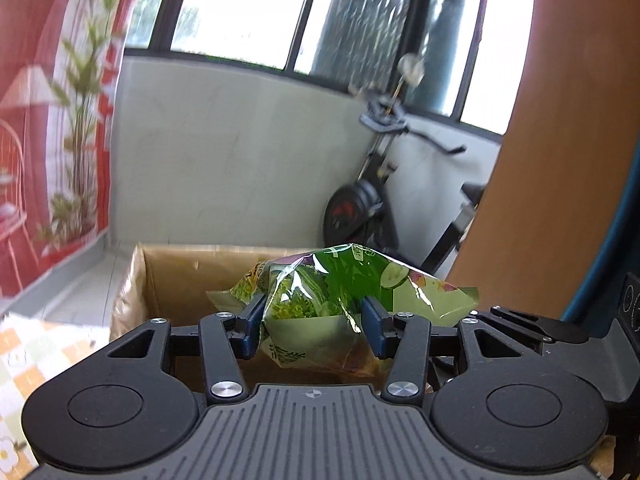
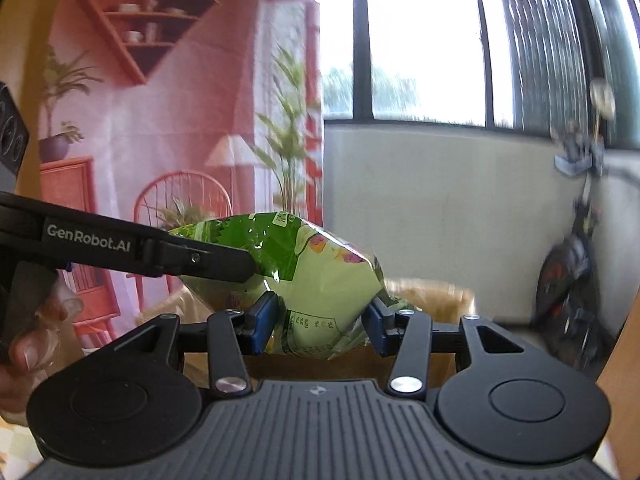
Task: Organize snacks
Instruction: 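Lower the clear green bag into the box and open both grippers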
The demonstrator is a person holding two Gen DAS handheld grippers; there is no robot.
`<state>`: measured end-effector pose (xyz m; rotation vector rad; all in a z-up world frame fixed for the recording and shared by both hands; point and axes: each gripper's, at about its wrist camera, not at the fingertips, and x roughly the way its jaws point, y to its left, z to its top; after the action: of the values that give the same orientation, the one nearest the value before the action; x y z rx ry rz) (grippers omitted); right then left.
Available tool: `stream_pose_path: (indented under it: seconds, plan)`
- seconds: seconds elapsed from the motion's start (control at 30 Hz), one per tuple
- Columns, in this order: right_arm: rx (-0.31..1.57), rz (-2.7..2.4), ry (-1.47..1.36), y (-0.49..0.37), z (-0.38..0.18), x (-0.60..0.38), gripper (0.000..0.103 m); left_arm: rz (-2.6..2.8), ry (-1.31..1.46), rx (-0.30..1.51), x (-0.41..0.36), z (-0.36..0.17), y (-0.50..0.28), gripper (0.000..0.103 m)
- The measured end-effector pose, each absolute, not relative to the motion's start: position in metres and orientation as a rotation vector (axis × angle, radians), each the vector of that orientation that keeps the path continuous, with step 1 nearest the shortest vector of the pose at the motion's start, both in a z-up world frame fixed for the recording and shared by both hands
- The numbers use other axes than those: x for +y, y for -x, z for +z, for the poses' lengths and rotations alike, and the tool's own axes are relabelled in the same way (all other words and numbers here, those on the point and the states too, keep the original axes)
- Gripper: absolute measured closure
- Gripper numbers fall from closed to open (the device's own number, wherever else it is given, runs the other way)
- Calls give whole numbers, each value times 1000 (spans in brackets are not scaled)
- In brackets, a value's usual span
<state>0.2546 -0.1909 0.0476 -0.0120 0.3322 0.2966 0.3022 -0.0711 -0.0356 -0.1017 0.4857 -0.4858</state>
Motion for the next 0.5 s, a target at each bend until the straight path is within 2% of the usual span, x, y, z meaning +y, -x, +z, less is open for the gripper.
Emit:
stream_pose_path:
  seconds: [0.13, 0.27, 0.5]
  plan:
    - [427, 300, -88, -272, 34, -208, 54, -450, 93, 551, -71, -47, -312, 51]
    - [474, 278, -142, -279, 30, -221, 49, -404, 104, 593, -70, -50, -317, 44]
    - [470, 236, -178, -265, 38, -235, 49, -357, 93, 569, -57, -24, -307, 38]
